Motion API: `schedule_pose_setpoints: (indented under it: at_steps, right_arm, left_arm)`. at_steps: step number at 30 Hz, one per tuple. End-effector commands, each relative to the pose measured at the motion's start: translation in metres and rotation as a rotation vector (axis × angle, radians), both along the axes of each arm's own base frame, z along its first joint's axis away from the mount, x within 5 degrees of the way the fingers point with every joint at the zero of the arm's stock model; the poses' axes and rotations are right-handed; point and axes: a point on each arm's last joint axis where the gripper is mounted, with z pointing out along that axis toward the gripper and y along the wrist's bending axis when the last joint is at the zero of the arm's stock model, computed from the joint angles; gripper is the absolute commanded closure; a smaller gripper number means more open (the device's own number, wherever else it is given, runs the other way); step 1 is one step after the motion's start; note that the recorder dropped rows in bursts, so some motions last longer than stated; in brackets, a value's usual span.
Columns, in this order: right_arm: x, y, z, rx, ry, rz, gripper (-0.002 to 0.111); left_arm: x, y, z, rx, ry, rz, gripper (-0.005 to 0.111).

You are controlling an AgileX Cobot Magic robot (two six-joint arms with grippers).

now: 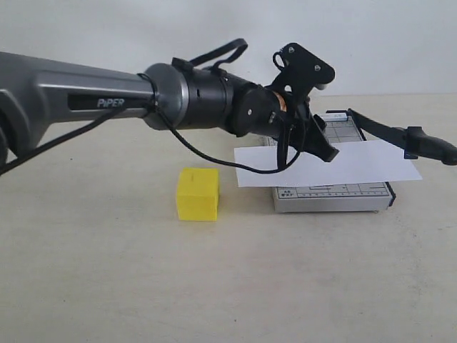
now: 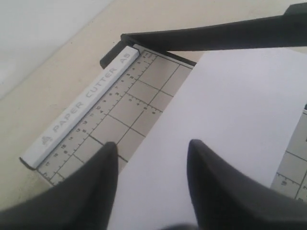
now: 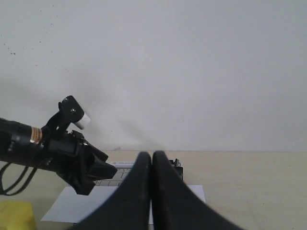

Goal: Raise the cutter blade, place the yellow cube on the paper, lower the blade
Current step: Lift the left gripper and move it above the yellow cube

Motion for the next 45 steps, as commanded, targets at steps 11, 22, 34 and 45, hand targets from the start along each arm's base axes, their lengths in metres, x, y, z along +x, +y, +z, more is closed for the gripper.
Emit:
schedule_pose_setpoints:
  at_steps: [11,22,34,45]
  right_arm:
    - [-0.001,0.000,-0.001,-0.001,-0.006,-0.002,0.108]
    - [-0.001,0.000,-0.001,-0.001,-0.006,-0.002,0.108]
    - [-0.001,0.000,-0.001,-0.001,-0.006,-0.002,0.108]
    - [-0.001,0.000,-0.001,0.005,-0.005,-0.002,0.108]
  left_arm:
    - [-0.040,0.048,0.046,0.019,0.010,0.010,0.068]
    - [-0.132,0.135,0.076,-0.220,-0.059,0.102,0.068]
    - [-0.110,0.158,0.038,-0.352,0.182,0.437,0.035]
    - [-0.098,0.144,0.028,-0.303,0.275,0.432,0.032]
